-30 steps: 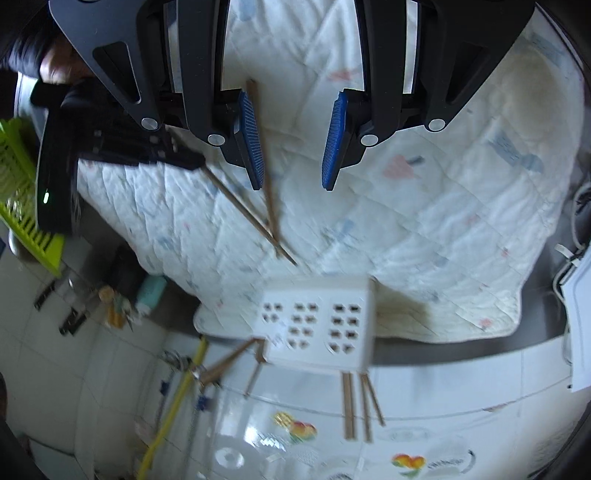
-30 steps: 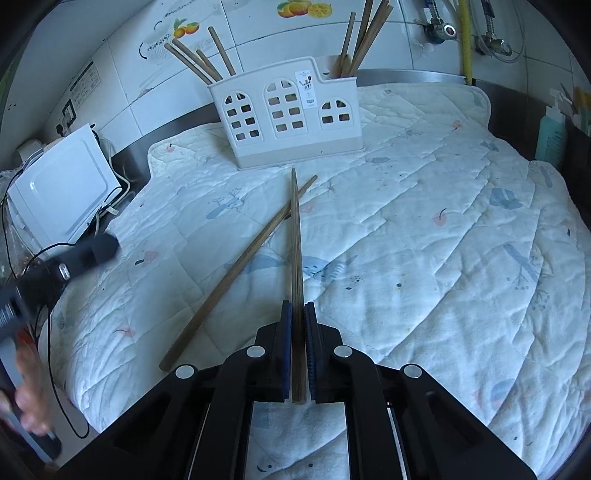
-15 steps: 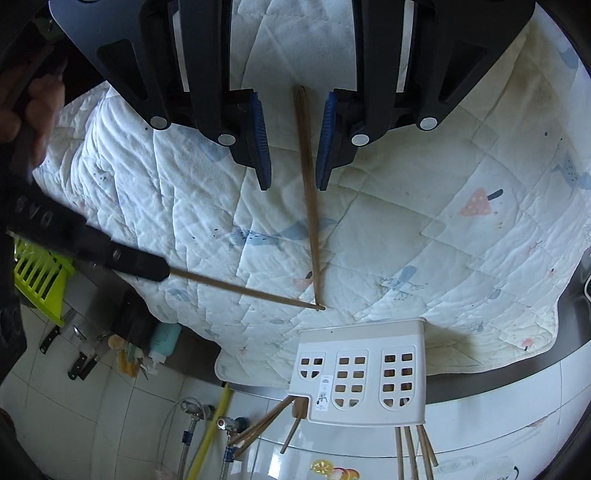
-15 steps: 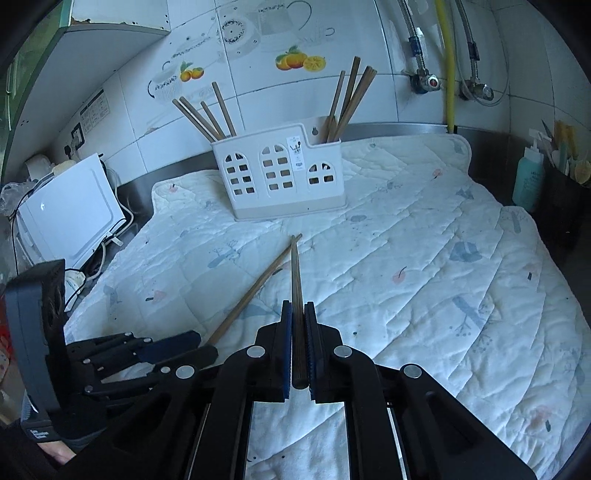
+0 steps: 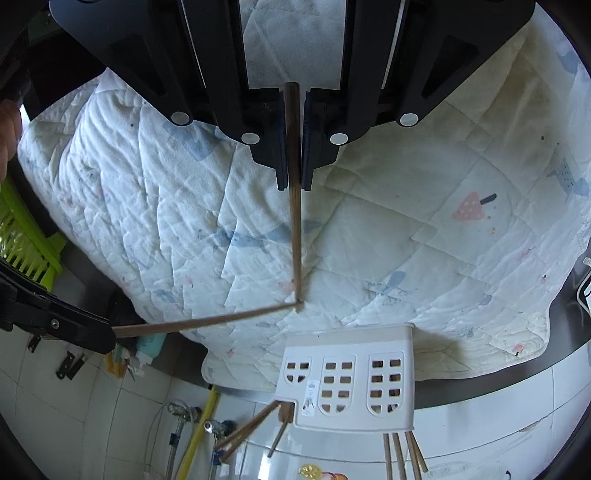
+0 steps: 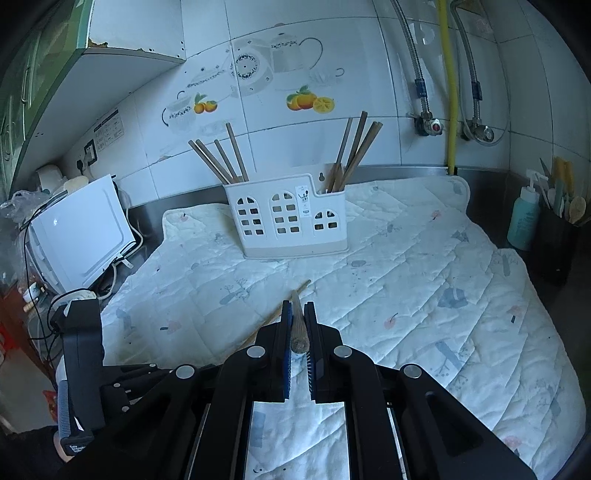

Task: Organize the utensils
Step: 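Lift the chopstick over the white holder with the left gripper while the right gripper drops its chopstick in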

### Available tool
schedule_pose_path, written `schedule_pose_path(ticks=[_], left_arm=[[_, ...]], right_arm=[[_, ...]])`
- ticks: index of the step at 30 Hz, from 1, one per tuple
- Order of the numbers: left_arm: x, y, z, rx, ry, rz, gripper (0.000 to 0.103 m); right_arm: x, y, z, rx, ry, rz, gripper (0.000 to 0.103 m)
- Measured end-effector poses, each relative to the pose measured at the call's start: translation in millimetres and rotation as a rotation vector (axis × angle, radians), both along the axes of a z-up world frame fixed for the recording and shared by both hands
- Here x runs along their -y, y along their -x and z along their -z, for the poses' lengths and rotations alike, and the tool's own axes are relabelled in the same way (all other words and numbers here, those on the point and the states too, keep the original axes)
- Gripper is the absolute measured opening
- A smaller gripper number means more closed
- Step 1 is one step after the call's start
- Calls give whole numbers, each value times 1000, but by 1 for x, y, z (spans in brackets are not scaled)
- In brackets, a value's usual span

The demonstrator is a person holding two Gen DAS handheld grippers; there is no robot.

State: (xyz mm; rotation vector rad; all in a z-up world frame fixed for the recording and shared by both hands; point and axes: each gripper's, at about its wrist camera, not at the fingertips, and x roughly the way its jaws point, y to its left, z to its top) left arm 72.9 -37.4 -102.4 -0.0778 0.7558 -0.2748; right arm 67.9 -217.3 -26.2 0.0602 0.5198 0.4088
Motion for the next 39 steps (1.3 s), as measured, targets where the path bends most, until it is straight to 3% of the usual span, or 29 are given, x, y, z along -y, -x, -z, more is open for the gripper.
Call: schedule_pose_path(ticks=[12,25,32,39], left_arm=[[-28,-9,-55,118,52,-39,5],[-42,-27,-92,185,59,-40,5],[-45,-35,-95,182,64,-30,5],[-49,-42,-98,186,64,-25,5]], right_arm=[[9,-29,-84,113,-28,-78,7],[3,-114,-157,161,-20,-97,7],[-19,-166,-177,204,18,-52,7],[-36,-208,-177,229,51,2,7]])
